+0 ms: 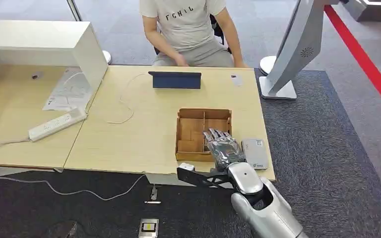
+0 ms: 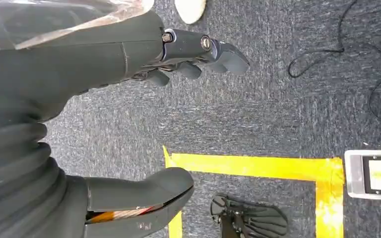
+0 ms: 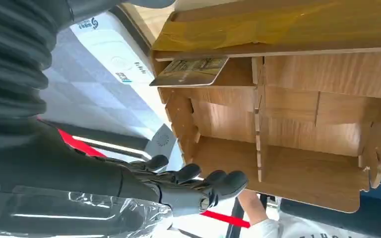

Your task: Pass the card to the sensor for recognition and then transmit it.

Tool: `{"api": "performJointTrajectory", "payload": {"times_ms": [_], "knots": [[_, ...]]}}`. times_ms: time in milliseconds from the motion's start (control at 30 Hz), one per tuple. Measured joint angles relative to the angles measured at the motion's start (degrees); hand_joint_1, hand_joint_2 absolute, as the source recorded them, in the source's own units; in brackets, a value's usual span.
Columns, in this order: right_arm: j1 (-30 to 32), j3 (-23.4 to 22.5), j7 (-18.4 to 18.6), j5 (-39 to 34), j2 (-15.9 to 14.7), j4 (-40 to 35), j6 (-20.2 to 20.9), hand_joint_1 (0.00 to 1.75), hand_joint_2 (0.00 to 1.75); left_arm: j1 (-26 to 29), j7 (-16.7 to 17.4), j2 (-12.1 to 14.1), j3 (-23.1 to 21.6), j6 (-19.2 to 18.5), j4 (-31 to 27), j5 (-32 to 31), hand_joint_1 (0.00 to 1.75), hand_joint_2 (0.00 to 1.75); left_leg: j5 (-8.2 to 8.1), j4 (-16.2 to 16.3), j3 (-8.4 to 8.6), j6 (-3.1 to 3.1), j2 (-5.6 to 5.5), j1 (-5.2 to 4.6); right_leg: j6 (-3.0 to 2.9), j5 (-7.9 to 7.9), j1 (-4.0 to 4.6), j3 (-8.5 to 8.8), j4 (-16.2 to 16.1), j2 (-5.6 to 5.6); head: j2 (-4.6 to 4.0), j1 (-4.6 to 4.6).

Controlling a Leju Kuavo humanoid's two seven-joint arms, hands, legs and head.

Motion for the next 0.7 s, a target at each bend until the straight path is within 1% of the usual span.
{"api": "performJointTrajectory", "payload": {"times_ms": [233, 700], "knots": [[-0.41, -0.04, 0.02, 0.42, -0.07, 1.33, -0.96, 0.0, 1.75, 0.03, -0.11, 0.02, 0.0, 0.0, 0.0, -0.07, 0.0, 1.75, 0.0, 0.0, 0.0, 0.0, 0.0, 0.0, 0.0, 0.0, 0.0, 0.0, 0.0, 0.0, 0.0, 0.0], [-0.87, -0.09, 0.02, 0.57, -0.31, 2.38, -1.01, 0.0, 1.75, 0.01, -0.11, 0.04, 0.0, 0.2, 0.02, -0.04, 0.0, 1.75, 0.0, 0.0, 0.01, 0.0, 0.0, 0.0, 0.0, 0.0, 0.0, 0.0, 0.0, 0.0, 0.0, 0.0]]}}
